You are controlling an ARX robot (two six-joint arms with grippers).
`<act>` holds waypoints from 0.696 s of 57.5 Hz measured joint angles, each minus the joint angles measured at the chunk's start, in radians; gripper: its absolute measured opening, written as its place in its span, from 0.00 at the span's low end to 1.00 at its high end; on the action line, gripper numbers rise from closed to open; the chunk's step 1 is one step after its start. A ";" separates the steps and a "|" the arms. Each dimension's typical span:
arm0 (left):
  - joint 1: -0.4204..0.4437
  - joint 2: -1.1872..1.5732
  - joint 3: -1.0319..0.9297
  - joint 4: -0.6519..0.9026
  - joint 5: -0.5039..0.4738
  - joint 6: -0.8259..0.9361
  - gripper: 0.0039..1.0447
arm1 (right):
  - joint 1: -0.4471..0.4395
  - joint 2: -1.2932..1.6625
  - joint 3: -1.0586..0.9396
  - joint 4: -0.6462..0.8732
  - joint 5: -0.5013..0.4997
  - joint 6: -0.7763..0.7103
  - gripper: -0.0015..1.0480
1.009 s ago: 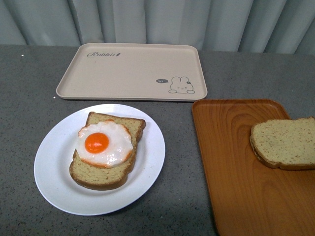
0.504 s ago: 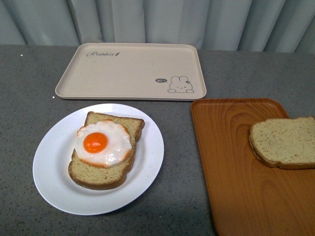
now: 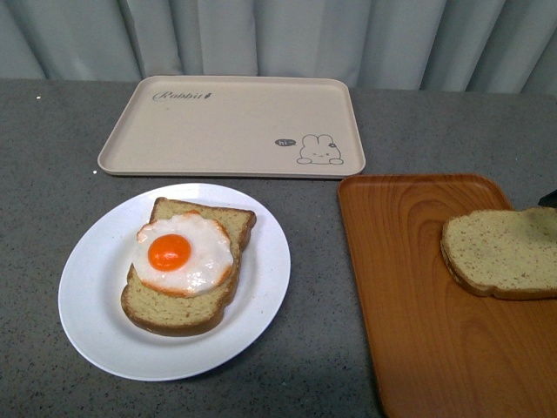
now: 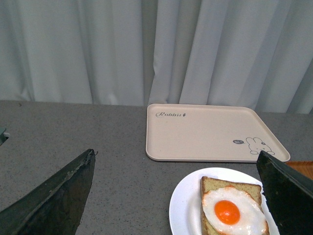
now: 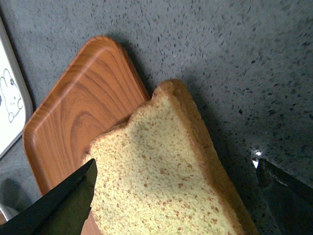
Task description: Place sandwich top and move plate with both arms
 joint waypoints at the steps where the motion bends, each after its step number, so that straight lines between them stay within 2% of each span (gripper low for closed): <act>1: 0.000 0.000 0.000 0.000 0.000 0.000 0.94 | 0.002 0.003 0.000 0.000 0.000 -0.001 0.91; 16: 0.000 0.000 0.000 0.000 0.000 0.000 0.94 | 0.026 0.041 0.011 0.013 0.023 -0.016 0.90; 40: 0.000 0.000 0.000 0.000 0.000 0.000 0.94 | 0.030 0.042 0.011 0.014 0.027 -0.042 0.22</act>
